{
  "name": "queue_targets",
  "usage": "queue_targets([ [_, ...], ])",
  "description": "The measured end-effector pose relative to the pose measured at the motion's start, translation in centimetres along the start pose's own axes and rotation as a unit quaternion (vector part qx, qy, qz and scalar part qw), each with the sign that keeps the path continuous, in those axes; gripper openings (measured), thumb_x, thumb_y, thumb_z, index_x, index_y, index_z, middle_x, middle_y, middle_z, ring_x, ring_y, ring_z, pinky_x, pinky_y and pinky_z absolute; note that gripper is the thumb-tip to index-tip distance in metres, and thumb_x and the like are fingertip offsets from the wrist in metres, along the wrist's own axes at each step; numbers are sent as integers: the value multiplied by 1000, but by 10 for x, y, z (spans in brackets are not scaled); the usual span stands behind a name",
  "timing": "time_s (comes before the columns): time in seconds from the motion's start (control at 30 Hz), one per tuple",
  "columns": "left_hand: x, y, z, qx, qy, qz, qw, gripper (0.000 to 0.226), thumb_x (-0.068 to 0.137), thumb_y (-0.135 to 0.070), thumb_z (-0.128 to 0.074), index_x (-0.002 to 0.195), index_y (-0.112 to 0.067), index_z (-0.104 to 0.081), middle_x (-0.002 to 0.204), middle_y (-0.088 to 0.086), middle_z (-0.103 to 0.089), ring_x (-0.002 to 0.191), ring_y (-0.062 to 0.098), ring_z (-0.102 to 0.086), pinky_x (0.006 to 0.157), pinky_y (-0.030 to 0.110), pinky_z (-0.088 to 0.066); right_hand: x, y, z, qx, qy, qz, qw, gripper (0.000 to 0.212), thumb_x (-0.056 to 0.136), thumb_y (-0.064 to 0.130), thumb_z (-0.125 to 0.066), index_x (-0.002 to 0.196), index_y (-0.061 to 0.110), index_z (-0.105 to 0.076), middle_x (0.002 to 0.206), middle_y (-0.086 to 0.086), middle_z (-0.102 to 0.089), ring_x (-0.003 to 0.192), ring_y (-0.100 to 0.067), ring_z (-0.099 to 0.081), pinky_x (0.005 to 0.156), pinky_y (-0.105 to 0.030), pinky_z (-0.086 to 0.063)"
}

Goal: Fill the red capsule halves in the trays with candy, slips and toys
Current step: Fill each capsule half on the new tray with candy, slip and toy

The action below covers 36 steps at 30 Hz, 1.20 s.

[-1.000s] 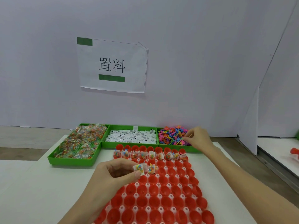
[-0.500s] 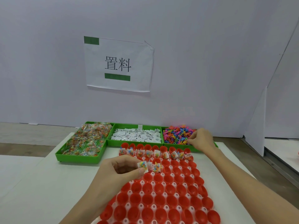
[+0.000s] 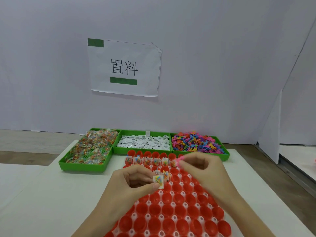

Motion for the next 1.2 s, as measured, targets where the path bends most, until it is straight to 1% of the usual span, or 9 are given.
queue_targets([
  [0.13, -3, -4, -13, 21, 35, -21, 999, 17, 70, -17, -91, 83, -15, -80, 81, 12, -79, 78, 26, -77, 73, 26, -61, -29, 14, -35, -39, 45, 48, 997, 6, 85, 31, -81, 86, 36, -79, 84, 13, -77, 82, -7, -73, 71, -17, -56],
  [0.23, -4, -5, -13, 26, 32, -29, 999, 16, 70, -19, -91, 82, -16, -81, 82, 11, -79, 78, 27, -78, 73, 27, -62, -31, 20, -40, -45, 57, 62, 995, 8, 86, 30, -80, 87, 38, -78, 84, 15, -76, 84, -8, -72, 71, -20, -58],
  [0.33, -2, -2, -11, 32, 18, -27, 999, 17, 69, -21, -92, 81, -16, -81, 81, 10, -79, 78, 26, -78, 72, 26, -61, -31, 20, -36, -61, 62, 70, 994, 6, 87, 31, -79, 87, 36, -78, 84, 14, -75, 84, -9, -72, 72, -24, -59],
  [0.5, -4, 0, -15, 53, 25, -37, 998, 18, 70, -18, -93, 80, -15, -78, 79, 10, -78, 75, 26, -77, 72, 29, -62, -35, 17, -34, -75, 78, 70, 992, 7, 89, 31, -76, 89, 38, -79, 85, 18, -75, 85, -6, -71, 72, -18, -56],
  [0.63, -5, 2, -17, 70, 18, -39, 997, 20, 70, -20, -94, 81, -16, -77, 79, 10, -78, 74, 26, -77, 73, 34, -63, -41, 16, -40, -48, 124, 50, 990, 11, 88, 45, -74, 96, 39, -79, 89, 18, -76, 87, -5, -72, 76, -20, -57],
  [0.73, -3, 2, -20, 82, 25, -41, 995, 22, 70, -20, -94, 83, -15, -78, 81, 9, -78, 75, 26, -77, 74, 35, -63, -39, 15, -36, -56, 114, 56, 990, 8, 86, 37, -80, 93, 33, -78, 86, 15, -76, 85, -6, -72, 75, -21, -58],
  [0.97, 15, -18, -37, 132, 36, -63, 989, 8, 79, -29, -87, 84, -25, -82, 83, -1, -79, 74, 17, -78, 70, 24, -63, -21, 0, -14, -29, 87, 15, 996, 7, 86, 21, -81, 92, 26, -79, 86, 8, -78, 85, -8, -74, 83, -27, -60],
  [1.1, 44, -29, -52, 216, 29, -109, 970, 4, 83, -23, -86, 82, -24, -82, 76, -9, -77, 69, 7, -75, 68, 21, -60, 2, -6, 0, -33, 89, -4, 996, 6, 85, 20, -82, 89, 25, -80, 84, 8, -79, 83, -7, -75, 78, -18, -58],
  [1.2, 62, -29, -63, 305, 16, -133, 943, 3, 82, -30, -85, 81, -29, -82, 71, -16, -74, 73, 0, -67, 66, 11, -49, 16, -19, 7, -57, 81, -23, 995, 8, 85, 16, -81, 91, 22, -81, 84, 8, -79, 82, -5, -75, 75, -16, -57],
])
Point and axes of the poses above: each hand's wrist, its own x-axis towards the middle knuckle, its own z-axis out of the back of the hand, y = z × x, the point moved 9 cm from there along x, towards the middle knuckle
